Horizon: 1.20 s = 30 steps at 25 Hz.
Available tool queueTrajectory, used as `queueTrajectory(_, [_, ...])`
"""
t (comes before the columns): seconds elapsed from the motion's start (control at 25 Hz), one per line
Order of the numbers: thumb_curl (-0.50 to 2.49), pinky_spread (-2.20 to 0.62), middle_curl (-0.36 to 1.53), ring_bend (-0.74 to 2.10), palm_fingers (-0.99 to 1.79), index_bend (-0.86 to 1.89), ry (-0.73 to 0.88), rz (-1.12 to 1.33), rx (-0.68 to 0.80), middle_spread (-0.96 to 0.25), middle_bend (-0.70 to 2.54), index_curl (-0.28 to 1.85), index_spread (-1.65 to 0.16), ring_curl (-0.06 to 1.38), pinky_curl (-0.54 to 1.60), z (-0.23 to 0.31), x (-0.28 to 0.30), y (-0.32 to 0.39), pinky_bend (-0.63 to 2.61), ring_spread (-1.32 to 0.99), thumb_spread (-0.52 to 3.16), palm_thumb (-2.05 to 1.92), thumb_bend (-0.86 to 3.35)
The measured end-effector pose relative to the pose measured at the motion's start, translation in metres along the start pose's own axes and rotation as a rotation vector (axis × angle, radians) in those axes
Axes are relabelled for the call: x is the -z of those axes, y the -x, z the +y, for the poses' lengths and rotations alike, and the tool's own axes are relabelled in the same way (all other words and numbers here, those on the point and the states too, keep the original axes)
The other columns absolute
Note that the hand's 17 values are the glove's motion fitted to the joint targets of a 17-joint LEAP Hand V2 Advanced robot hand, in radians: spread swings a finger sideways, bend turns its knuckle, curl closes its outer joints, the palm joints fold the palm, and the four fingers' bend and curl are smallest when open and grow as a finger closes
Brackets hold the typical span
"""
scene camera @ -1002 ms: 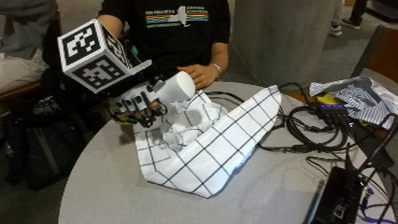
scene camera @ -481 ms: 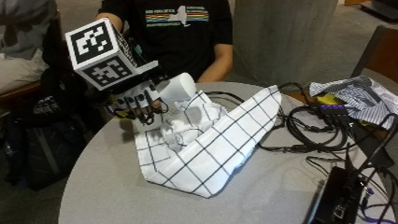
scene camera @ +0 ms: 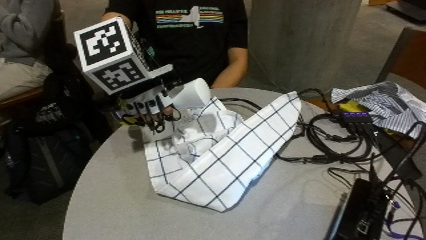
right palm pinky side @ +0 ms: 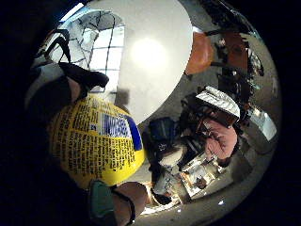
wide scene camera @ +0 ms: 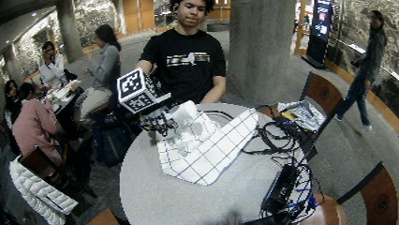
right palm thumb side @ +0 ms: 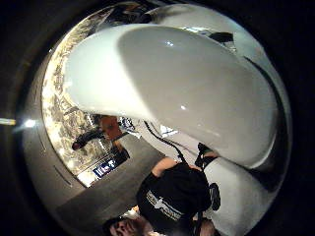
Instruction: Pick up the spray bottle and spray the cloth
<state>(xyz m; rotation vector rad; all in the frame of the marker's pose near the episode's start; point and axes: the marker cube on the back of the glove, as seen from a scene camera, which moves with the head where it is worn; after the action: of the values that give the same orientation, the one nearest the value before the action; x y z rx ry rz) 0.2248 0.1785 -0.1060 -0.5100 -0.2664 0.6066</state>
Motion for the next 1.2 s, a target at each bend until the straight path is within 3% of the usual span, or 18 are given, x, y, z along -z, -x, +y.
queueTrajectory(0.48, [0.66,-0.04,0.48,0.46,1.14,0.13,0.017,0.025,-0.014,-0.05,0.26,0.40,-0.18,0.38,0.38,0.004,0.001,0.003,0.39,-0.03,0.60,0.95,-0.03])
queueTrajectory(0.68, [0.66,-0.04,0.48,0.46,1.14,0.13,-0.054,-0.043,0.046,-0.05,0.26,0.40,-0.18,0.38,0.38,0.010,0.002,0.008,0.39,-0.03,0.60,0.95,-0.03])
queueTrajectory(1.0, [0.66,-0.04,0.48,0.46,1.15,0.13,-0.387,-0.504,0.428,-0.05,0.26,0.40,-0.18,0.38,0.38,0.053,-0.001,0.070,0.39,-0.03,0.60,0.95,-0.03])
queueTrajectory(1.2, [0.66,-0.04,0.48,0.46,1.15,0.14,-0.498,-0.773,0.730,-0.05,0.27,0.40,-0.18,0.38,0.38,0.072,-0.050,0.146,0.39,-0.03,0.61,0.93,-0.04])
